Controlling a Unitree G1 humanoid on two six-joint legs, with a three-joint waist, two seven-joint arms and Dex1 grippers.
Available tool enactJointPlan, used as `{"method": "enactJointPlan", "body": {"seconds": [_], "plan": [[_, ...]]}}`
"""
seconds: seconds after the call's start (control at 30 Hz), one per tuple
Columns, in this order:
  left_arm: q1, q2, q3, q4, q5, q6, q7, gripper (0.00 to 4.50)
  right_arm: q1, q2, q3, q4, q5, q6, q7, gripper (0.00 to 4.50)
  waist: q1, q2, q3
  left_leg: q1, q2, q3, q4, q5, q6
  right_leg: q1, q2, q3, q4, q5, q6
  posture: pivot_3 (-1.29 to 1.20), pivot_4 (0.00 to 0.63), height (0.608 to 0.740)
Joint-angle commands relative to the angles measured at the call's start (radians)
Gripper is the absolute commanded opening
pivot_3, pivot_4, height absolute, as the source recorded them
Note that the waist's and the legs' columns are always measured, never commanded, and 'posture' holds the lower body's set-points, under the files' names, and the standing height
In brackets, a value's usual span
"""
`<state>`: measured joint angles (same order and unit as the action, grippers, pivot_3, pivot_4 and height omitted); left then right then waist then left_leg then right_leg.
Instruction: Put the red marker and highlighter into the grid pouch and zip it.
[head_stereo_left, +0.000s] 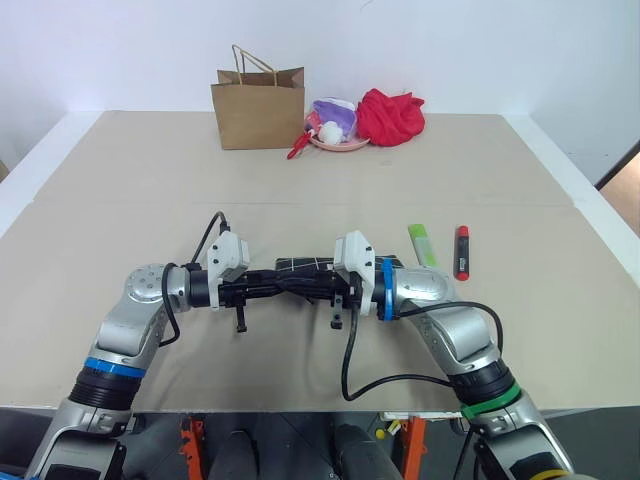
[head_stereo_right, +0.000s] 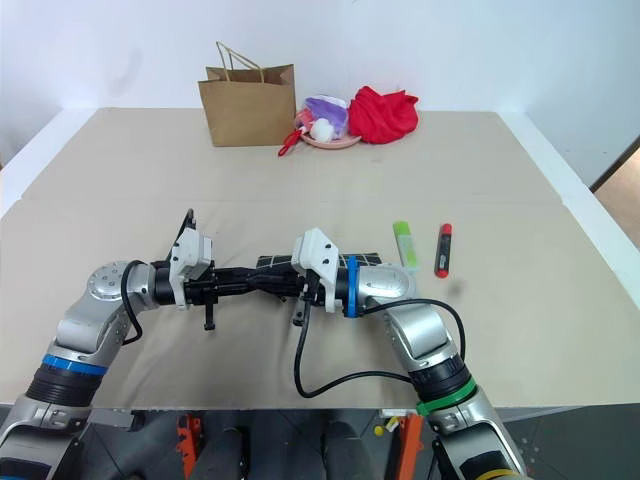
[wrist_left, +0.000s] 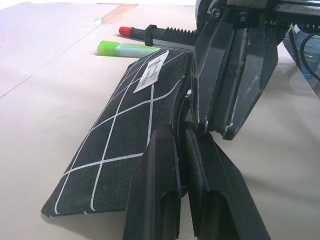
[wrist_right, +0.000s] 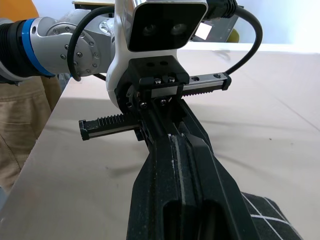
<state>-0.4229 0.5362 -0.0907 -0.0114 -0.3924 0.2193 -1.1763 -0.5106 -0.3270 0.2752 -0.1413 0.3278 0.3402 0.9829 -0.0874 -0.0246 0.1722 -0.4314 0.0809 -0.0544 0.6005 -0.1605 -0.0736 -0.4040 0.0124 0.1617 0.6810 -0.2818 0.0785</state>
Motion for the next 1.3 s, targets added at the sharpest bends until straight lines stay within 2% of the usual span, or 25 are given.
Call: {"method": "enactJointPlan", "body": {"seconds": [0.03,0.07,0.27,0.33,0.5,0.57,0.73,0.87,1.13,1.3], "plan": [[-0.005,0.001,0.005,-0.05,-0.01,-0.011,0.003,0.0,0.0,-0.016,-0.032,-0.042,0.049,0.036,0.012,0.69,0.0,0.0,0.0,0.0,0.0,0.0,0.0,0.0,0.0,0.0,0.0,0.0,0.0,0.0,0.0,0.0,0.15,0.74],[-0.003,0.002,0.006,-0.053,-0.01,-0.01,0.003,0.0,0.008,-0.033,-0.04,-0.064,0.066,0.052,0.022,0.83,0.001,0.0,0.0,0.0,0.0,0.0,0.0,0.0,0.0,0.0,0.0,0.0,0.0,0.0,0.0,0.0,0.15,0.74],[0.004,0.013,0.014,-0.054,-0.01,-0.009,0.001,0.0,0.061,-0.15,-0.164,-0.228,0.203,0.164,0.022,3.81,0.006,0.0,0.0,-0.002,0.0,-0.002,0.0,0.0,0.0,0.0,0.0,-0.002,0.0,-0.001,0.0,0.0,0.15,0.74],[0.004,0.016,0.015,-0.053,-0.01,-0.009,-0.001,0.0,0.086,-0.209,-0.24,-0.258,0.257,0.207,0.02,4.43,0.007,0.0,0.0,-0.002,0.0,-0.002,0.0,0.0,0.0,0.0,0.0,-0.002,0.0,-0.001,-0.001,0.0,0.15,0.74],[0.0,0.021,0.016,-0.049,-0.011,-0.007,-0.004,0.0,0.132,-0.367,-0.48,-0.162,0.324,0.267,-0.01,4.43,0.011,0.0,0.0,-0.002,-0.001,-0.002,0.0,0.0,0.0,0.0,-0.001,-0.002,0.0,-0.001,-0.001,0.0,0.15,0.74],[-0.002,0.021,0.017,-0.048,-0.013,-0.007,-0.004,0.0,0.142,-0.402,-0.515,-0.089,0.269,0.231,-0.04,4.43,0.012,0.0,0.0,-0.001,-0.001,-0.002,0.0,0.0,0.0,0.0,-0.001,-0.002,0.0,-0.001,-0.001,0.0,0.15,0.74],[-0.006,0.019,0.017,-0.044,-0.013,-0.011,-0.006,0.0,0.136,-0.427,-0.54,0.164,0.074,0.126,-0.229,4.43,0.007,0.0,0.0,0.0,-0.001,-0.001,0.0,0.0,0.0,0.0,0.0,-0.002,0.0,-0.001,-0.001,0.0,0.15,0.74],[-0.009,0.016,0.015,-0.043,-0.013,-0.01,-0.004,0.0,0.153,-0.353,-0.544,0.195,0.023,0.124,-0.372,4.43,0.006,0.003,0.002,-0.001,-0.001,-0.001,-0.001,0.0,0.0,0.0,0.0,-0.002,0.0,-0.001,-0.001,0.0,0.15,0.74],[-0.015,0.017,0.014,-0.04,-0.012,-0.01,-0.009,0.0,0.175,-0.193,-0.492,0.088,0.01,0.15,-0.505,4.43,0.006,0.005,0.003,-0.001,-0.001,-0.002,-0.001,0.0,0.0,0.0,0.0,-0.001,0.0,-0.001,-0.001,0.0,0.15,0.74],[-0.014,0.015,0.017,-0.044,-0.012,-0.011,-0.003,0.0,0.182,-0.146,-0.474,0.095,-0.025,0.155,-0.576,4.43,0.008,0.005,0.003,-0.001,-0.001,-0.002,-0.001,0.0,0.0,0.0,0.0,-0.002,0.0,-0.001,-0.001,0.0,0.15,0.74]]}}
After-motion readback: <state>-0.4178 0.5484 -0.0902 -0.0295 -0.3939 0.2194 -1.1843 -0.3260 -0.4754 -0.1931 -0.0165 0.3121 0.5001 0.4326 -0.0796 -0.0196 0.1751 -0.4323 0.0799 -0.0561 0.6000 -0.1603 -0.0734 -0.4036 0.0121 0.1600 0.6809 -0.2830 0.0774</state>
